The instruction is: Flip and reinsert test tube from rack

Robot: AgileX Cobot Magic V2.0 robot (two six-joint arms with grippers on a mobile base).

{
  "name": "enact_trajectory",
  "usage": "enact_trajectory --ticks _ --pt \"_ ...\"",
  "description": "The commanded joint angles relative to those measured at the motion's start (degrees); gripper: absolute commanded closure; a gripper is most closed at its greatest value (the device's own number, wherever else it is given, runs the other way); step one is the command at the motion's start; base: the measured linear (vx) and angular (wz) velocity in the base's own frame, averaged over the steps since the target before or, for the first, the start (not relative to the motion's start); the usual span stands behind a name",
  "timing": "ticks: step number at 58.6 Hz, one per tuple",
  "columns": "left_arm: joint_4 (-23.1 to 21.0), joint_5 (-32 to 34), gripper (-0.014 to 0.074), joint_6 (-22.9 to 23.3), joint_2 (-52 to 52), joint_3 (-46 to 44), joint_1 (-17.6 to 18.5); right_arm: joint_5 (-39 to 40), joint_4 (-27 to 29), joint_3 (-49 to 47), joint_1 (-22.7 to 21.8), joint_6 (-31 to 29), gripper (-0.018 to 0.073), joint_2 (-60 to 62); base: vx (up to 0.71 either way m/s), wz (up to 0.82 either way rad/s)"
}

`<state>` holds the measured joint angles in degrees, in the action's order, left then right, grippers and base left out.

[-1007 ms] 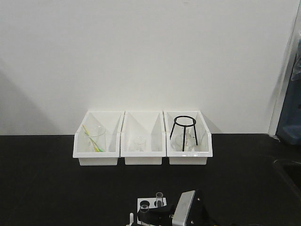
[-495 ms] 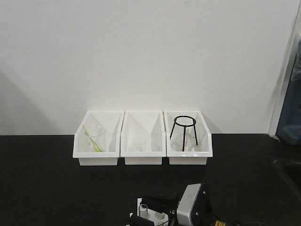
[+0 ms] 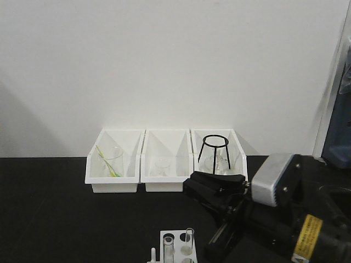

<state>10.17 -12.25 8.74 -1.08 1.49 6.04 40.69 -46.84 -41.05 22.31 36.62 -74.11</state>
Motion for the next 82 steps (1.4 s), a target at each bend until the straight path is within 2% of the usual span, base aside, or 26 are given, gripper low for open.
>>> enact_trajectory --ticks 1,9,20,32,58,62,67,73,76,82 --pt "-0.3 4.4 0.0602 0.5 -0.4 -0.2 0.0 -5.5 -2.5 0.3 -0.1 6.3 0.0575 7.6 0.0 0.0" --pt "-0.3 4.4 0.0602 0.5 -0.4 -0.2 0.0 -8.7 -9.0 7.3 -0.1 12.8 0.0574 16.5 0.0 0.0" --pt "-0.3 4.4 0.0602 0.5 -0.4 -0.2 0.0 -8.7 -13.1 17.2 -0.1 12.5 0.0573 26.3 0.0 0.0" --pt "-0.3 4.4 0.0602 0.5 -0.4 -0.2 0.0 -8.4 -13.5 21.4 -0.1 12.3 0.0573 31.5 0.0 0.0" --pt "-0.3 4.4 0.0602 0.5 -0.4 -0.2 0.0 -8.4 -13.2 21.6 -0.1 12.3 0.0571 31.5 0.0 0.0" --pt "-0.3 4.4 0.0602 0.5 -0.4 -0.2 0.0 -8.7 -8.2 21.6 0.0 12.2 0.057 31.5 0.0 0.0" --pt "-0.3 4.4 0.0602 0.5 -0.4 -0.2 0.0 -12.1 5.2 21.6 0.1 7.2 0.057 31.6 0.0 0.0" --pt "-0.3 4.4 0.0602 0.5 -0.4 -0.2 0.0 -20.8 25.8 21.6 0.1 -8.4 0.057 33.0 0.0 0.0" --pt "-0.3 4.4 0.0602 0.5 -0.4 -0.2 0.0 -24.2 33.8 22.2 0.0 -15.4 0.057 34.4 0.0 0.0" --pt "-0.3 4.4 0.0602 0.5 -0.4 -0.2 0.0 -25.2 43.3 26.3 -0.4 -27.9 0.057 38.5 0.0 0.0"
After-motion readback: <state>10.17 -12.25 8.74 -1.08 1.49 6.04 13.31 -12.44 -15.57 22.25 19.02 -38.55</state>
